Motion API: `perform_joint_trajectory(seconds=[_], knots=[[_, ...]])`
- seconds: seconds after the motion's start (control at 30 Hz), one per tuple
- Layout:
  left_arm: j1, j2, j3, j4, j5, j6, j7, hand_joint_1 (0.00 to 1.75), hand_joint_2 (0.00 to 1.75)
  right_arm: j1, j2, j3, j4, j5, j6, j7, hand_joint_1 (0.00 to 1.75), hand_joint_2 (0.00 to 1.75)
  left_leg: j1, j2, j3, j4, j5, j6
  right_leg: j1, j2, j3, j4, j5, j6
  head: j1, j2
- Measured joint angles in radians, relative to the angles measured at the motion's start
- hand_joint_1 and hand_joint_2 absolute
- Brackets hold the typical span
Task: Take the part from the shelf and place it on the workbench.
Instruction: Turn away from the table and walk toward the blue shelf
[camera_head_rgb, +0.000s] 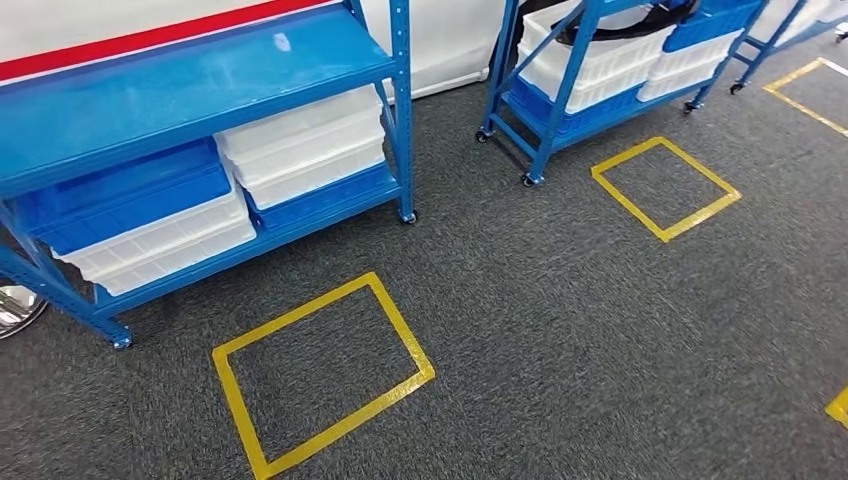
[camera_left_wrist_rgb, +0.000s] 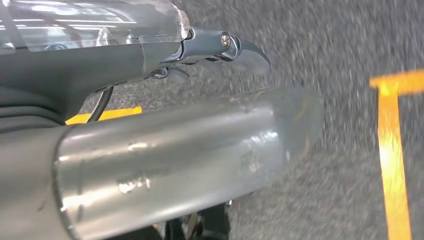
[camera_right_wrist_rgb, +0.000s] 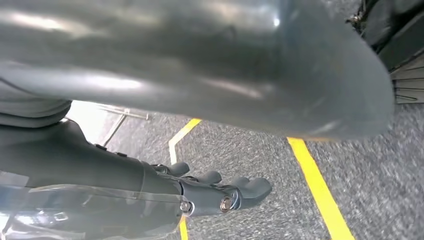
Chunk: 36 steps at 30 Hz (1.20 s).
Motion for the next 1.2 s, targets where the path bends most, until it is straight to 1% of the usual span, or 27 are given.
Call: perform_joint_trajectory(seconds=[0.03,0.07,0.1,0.17,0.23,0.3,0.37,0.43,0.47,0.5,0.53,0.57,0.6,0.67,0.7,0.73,0.8,0.83,0.9,0.93,0.97,1.0,1.03,1.07,1.1,1.13,1.2], knots=[[0.001,0.000,0.000,0.000,0.000,0.000,0.000,0.00,0.00,0.001,0.002,-0.001,0.000,0.000,0.000,0.000,0.00,0.00,0.000,-0.016,0.001,0.001,0.000,0.000,0.000,0.002,-0.007,0.002,0.017,0.000,0.000,0.000],[0.002,0.000,0.000,0.000,0.000,0.000,0.000,0.00,0.00,0.001,0.003,-0.002,0.000,0.000,0.000,0.000,0.00,0.00,0.000,-0.033,0.002,0.003,-0.001,-0.002,-0.001,0.005,0.005,-0.035,0.052,-0.002,0.000,0.000],[0.002,0.000,0.000,0.000,0.000,0.000,0.000,0.00,0.00,0.001,0.004,-0.003,0.000,0.001,0.000,0.000,0.00,0.00,0.001,-0.048,0.003,0.006,-0.002,-0.004,-0.002,0.018,0.030,-0.099,0.095,-0.004,0.000,0.000],[0.002,0.000,0.000,0.000,0.001,0.000,0.000,0.00,0.00,0.002,0.005,-0.004,0.000,0.001,0.000,0.000,0.00,0.00,-0.001,-0.074,0.000,0.013,-0.006,-0.012,-0.004,0.058,0.073,-0.211,0.148,-0.007,0.000,0.000],[0.002,0.000,0.000,0.000,0.000,0.000,0.000,0.00,0.00,-0.001,0.005,-0.005,0.000,0.001,0.000,0.000,0.00,0.00,-0.002,-0.094,-0.008,0.016,-0.006,-0.025,-0.002,0.073,0.085,-0.246,0.155,-0.011,0.000,0.000],[0.006,0.001,0.000,0.000,0.000,0.000,0.000,0.00,0.00,-0.006,0.004,-0.006,0.000,0.002,0.001,0.000,0.00,0.00,0.001,-0.104,-0.013,0.017,-0.007,-0.037,-0.002,0.051,0.088,-0.253,0.159,-0.020,0.000,0.000],[0.007,0.002,0.000,0.000,0.001,0.000,0.000,0.00,0.00,-0.006,0.004,-0.006,0.000,0.003,0.002,0.000,0.00,0.00,0.000,-0.064,-0.030,0.056,-0.035,-0.048,-0.005,0.026,0.094,-0.263,0.163,-0.034,0.000,0.000],[0.004,0.003,0.000,-0.001,0.001,0.000,0.001,0.00,0.00,-0.001,0.002,-0.007,0.000,0.004,0.002,-0.001,0.00,0.00,0.001,-0.006,-0.082,0.168,-0.099,-0.057,-0.003,-0.003,0.097,-0.268,0.163,-0.043,0.000,0.000],[0.003,0.003,0.000,-0.001,0.001,-0.001,0.001,0.00,0.00,0.002,0.000,-0.007,0.000,0.004,0.003,-0.001,0.00,0.00,0.003,0.007,-0.112,0.231,-0.127,-0.061,-0.001,-0.019,0.097,-0.267,0.161,-0.046,0.000,0.000],[0.002,0.003,0.000,-0.001,0.001,-0.002,0.001,0.00,0.00,0.003,-0.004,-0.007,0.000,0.004,0.003,-0.001,0.00,0.00,0.004,0.014,-0.132,0.274,-0.141,-0.064,0.000,-0.034,0.097,-0.266,0.159,-0.046,0.000,0.000],[0.003,0.003,0.000,-0.001,0.001,-0.002,0.001,0.00,0.00,0.004,-0.008,-0.007,0.000,0.004,0.004,-0.001,0.00,0.00,0.005,0.018,-0.136,0.283,-0.135,-0.065,0.000,-0.049,0.098,-0.266,0.157,-0.046,0.000,0.000],[0.004,0.004,0.000,-0.001,0.001,-0.003,0.001,0.00,0.00,0.003,-0.011,-0.007,0.000,0.004,0.005,-0.001,0.00,0.00,0.005,0.024,-0.121,0.255,-0.112,-0.065,0.000,-0.062,0.100,-0.265,0.155,-0.045,0.000,0.000],[0.005,0.005,0.000,-0.001,0.001,-0.003,0.001,0.00,0.00,0.002,-0.013,-0.007,0.000,0.004,0.006,-0.001,0.00,0.00,0.004,0.040,-0.089,0.196,-0.079,-0.063,0.001,-0.075,0.103,-0.264,0.152,-0.042,0.000,0.000],[0.003,0.005,0.000,-0.001,0.002,-0.002,0.001,0.00,0.00,0.002,-0.014,-0.007,0.000,0.004,0.006,-0.002,0.00,0.00,-0.002,0.098,-0.023,0.070,-0.031,-0.051,0.005,-0.100,0.111,-0.262,0.144,-0.034,0.000,0.000],[0.002,0.005,0.000,-0.001,0.002,-0.002,0.001,0.00,0.00,0.002,-0.014,-0.007,0.000,0.004,0.006,-0.002,0.00,0.00,-0.006,0.116,-0.006,0.034,-0.021,-0.044,0.007,-0.112,0.116,-0.261,0.140,-0.029,0.000,0.000],[0.001,0.005,0.000,-0.001,0.003,-0.002,0.001,0.00,0.00,0.001,-0.014,-0.007,0.000,0.004,0.006,-0.002,0.00,0.00,-0.009,0.122,-0.001,0.020,-0.021,-0.036,0.009,-0.123,0.120,-0.262,0.137,-0.024,0.000,0.000],[0.003,0.005,0.000,-0.001,0.004,0.000,0.001,0.00,0.00,-0.004,-0.014,-0.007,0.000,0.004,0.005,-0.002,0.00,0.00,-0.007,0.092,-0.001,0.014,-0.015,-0.024,0.010,-0.137,0.129,-0.265,0.133,-0.012,0.000,0.000],[0.004,0.005,0.000,-0.001,0.004,0.000,0.001,0.00,0.00,-0.006,-0.014,-0.007,0.000,0.004,0.005,-0.002,0.00,0.00,-0.004,0.079,0.002,0.009,-0.012,-0.018,0.008,-0.119,0.130,-0.258,0.125,-0.006,0.000,0.000],[0.003,0.004,0.000,-0.001,0.004,0.000,0.001,0.00,0.00,-0.005,-0.012,-0.007,0.000,0.005,0.005,-0.002,0.00,0.00,0.002,0.055,0.006,0.001,-0.004,-0.006,0.002,-0.052,0.104,-0.198,0.081,0.002,0.000,0.000],[0.001,0.003,0.000,-0.001,0.004,0.000,0.001,0.00,0.00,-0.003,-0.009,-0.007,0.000,0.005,0.005,-0.002,0.00,0.00,0.002,0.042,0.004,0.000,-0.002,-0.003,0.001,-0.022,0.073,-0.136,0.048,0.003,0.000,0.000],[0.000,0.003,0.000,-0.001,0.004,0.000,0.001,0.00,0.00,-0.001,-0.005,-0.007,0.000,0.005,0.005,-0.002,0.00,0.00,0.001,0.028,0.002,0.001,-0.001,0.000,0.000,-0.008,0.038,-0.068,0.017,0.003,0.000,0.000],[-0.001,0.003,0.000,-0.001,0.004,0.000,0.001,0.00,0.00,0.000,-0.002,-0.007,0.000,0.005,0.005,-0.002,0.00,0.00,0.001,0.012,0.002,0.001,-0.001,0.000,0.000,-0.003,0.009,-0.015,0.002,0.004,0.000,0.000],[0.000,0.004,0.000,-0.001,0.004,0.000,0.001,0.00,0.00,0.001,0.000,-0.007,0.000,0.006,0.005,-0.002,0.00,0.00,0.000,-0.005,0.002,0.002,-0.001,0.000,0.000,0.000,-0.008,0.010,0.006,0.004,0.000,0.000],[0.001,0.004,0.000,-0.001,0.005,0.000,0.001,0.00,0.00,0.002,0.002,-0.007,0.000,0.006,0.005,-0.002,0.00,0.00,0.000,-0.021,0.003,0.004,-0.002,-0.001,-0.001,0.002,-0.005,-0.007,0.033,0.003,0.000,0.000],[0.002,0.004,0.000,-0.001,0.005,0.000,0.001,0.00,0.00,0.002,0.002,-0.007,0.000,0.006,0.005,-0.002,0.00,0.00,0.001,-0.037,0.004,0.006,-0.003,-0.002,-0.003,0.009,0.014,-0.059,0.074,0.001,0.000,0.000],[0.002,0.003,0.000,-0.001,0.005,0.000,0.001,0.00,0.00,0.002,0.003,-0.007,0.000,0.006,0.005,-0.002,0.00,0.00,0.002,-0.052,0.004,0.008,-0.004,-0.005,-0.005,0.031,0.039,-0.125,0.114,-0.001,0.000,0.000],[0.001,0.002,0.000,-0.001,0.005,-0.002,0.001,0.00,0.00,0.003,0.003,-0.008,0.000,0.006,0.005,-0.002,0.00,0.00,0.001,-0.080,-0.002,0.017,-0.007,-0.015,-0.008,0.071,0.078,-0.226,0.157,-0.004,0.000,0.000]])
